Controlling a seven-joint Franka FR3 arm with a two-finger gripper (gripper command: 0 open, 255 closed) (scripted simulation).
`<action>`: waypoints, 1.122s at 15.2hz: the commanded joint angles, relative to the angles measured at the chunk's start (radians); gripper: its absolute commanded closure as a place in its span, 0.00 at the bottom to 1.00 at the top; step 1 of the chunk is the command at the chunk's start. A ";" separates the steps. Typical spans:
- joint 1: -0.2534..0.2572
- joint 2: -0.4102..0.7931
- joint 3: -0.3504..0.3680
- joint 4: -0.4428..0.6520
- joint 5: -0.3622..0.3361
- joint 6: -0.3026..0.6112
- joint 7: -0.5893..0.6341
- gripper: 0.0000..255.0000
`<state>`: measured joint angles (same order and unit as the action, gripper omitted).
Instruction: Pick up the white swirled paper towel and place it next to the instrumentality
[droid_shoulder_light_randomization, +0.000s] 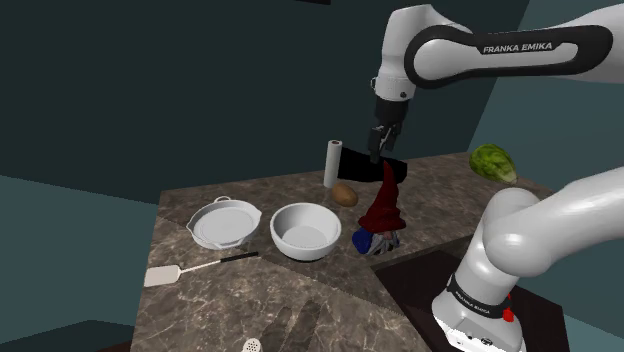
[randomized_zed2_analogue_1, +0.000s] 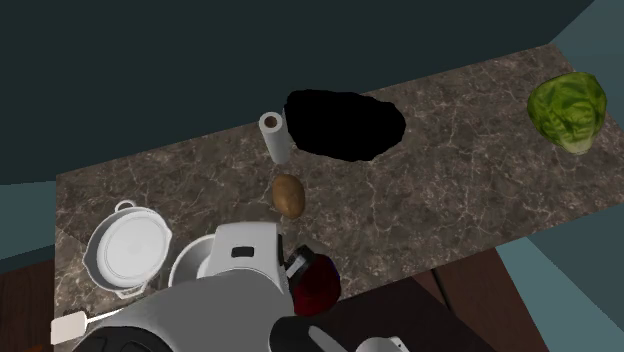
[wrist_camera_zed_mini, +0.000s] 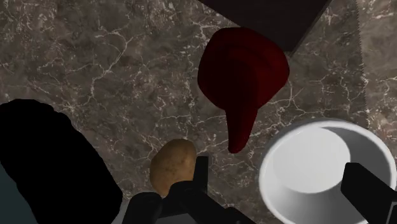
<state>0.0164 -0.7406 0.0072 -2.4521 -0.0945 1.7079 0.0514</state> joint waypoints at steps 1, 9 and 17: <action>0.000 0.000 0.000 0.000 0.000 0.000 0.000 0.00; -0.006 0.201 -0.181 0.072 -0.079 0.172 -0.302 0.00; 0.017 0.480 -0.332 0.251 -0.043 0.306 -0.616 0.00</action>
<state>0.0327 -0.2968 -0.3021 -2.2208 -0.1456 1.9927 -0.5139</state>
